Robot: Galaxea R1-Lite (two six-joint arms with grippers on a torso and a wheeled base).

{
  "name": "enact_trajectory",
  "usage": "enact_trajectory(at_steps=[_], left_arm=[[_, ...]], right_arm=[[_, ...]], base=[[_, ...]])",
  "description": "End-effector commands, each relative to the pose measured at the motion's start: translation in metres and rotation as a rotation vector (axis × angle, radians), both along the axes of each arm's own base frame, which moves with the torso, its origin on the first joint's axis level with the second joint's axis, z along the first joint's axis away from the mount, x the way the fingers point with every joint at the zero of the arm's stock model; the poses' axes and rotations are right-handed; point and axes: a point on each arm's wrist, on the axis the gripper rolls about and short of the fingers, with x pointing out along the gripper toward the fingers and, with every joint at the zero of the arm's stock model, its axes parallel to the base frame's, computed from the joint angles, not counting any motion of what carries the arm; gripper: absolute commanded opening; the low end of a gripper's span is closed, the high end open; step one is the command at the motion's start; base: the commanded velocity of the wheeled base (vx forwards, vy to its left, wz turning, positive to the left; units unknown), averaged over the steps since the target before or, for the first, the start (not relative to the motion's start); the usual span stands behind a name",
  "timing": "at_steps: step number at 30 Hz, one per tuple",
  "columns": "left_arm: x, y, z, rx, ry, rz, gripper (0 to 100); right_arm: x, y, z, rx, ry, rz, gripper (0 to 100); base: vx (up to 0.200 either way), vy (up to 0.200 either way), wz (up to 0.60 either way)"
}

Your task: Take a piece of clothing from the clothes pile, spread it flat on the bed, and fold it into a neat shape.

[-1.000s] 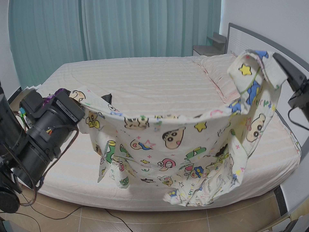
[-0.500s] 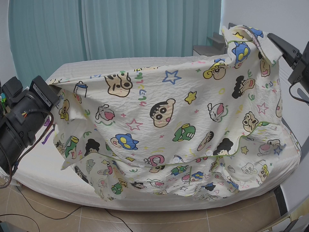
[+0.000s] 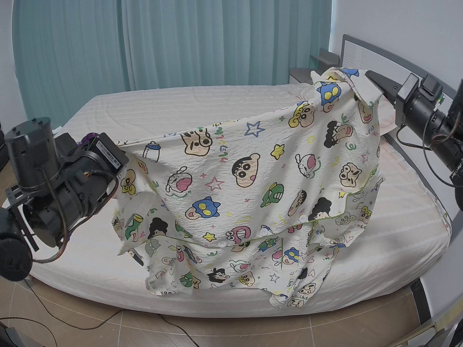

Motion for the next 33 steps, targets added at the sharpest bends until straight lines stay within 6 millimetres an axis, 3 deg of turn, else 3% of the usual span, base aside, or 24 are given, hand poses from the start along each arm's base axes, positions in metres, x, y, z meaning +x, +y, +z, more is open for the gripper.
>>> enact_trajectory(at_steps=[1,6,10,16,19,23,25,33], left_arm=[[0.044,0.002,-0.019,0.005,0.065,0.027,0],[0.058,-0.002,-0.021,0.005,0.068,0.014,0],[0.078,-0.009,-0.034,0.018,0.102,0.012,0],[0.125,-0.015,-0.067,0.041,0.167,0.038,0],[0.146,-0.017,-0.085,0.051,0.199,0.053,0],[0.158,-0.021,-0.100,0.064,0.227,0.060,0],[0.167,-0.024,-0.123,0.100,0.296,0.062,0],[0.188,-0.029,-0.140,0.114,0.347,0.071,0]], right_arm=[[0.045,-0.001,-0.036,-0.003,0.101,-0.019,0],[0.058,-0.004,-0.039,0.033,0.092,-0.027,0],[0.073,-0.005,-0.041,0.037,0.085,-0.038,0],[0.098,-0.006,-0.057,0.033,0.113,-0.051,0],[0.111,-0.005,-0.072,0.029,0.145,-0.058,0],[0.118,-0.007,-0.081,0.027,0.161,-0.066,0],[0.126,-0.009,-0.095,0.022,0.195,-0.071,0],[0.146,-0.010,-0.134,0.012,0.275,-0.093,0]], base=[[0.200,0.000,0.00],[0.200,0.000,0.00],[0.200,0.000,0.00],[0.200,0.000,0.00],[0.200,0.000,0.00],[0.050,0.000,0.00],[0.000,0.000,0.00],[0.000,0.000,0.00]])
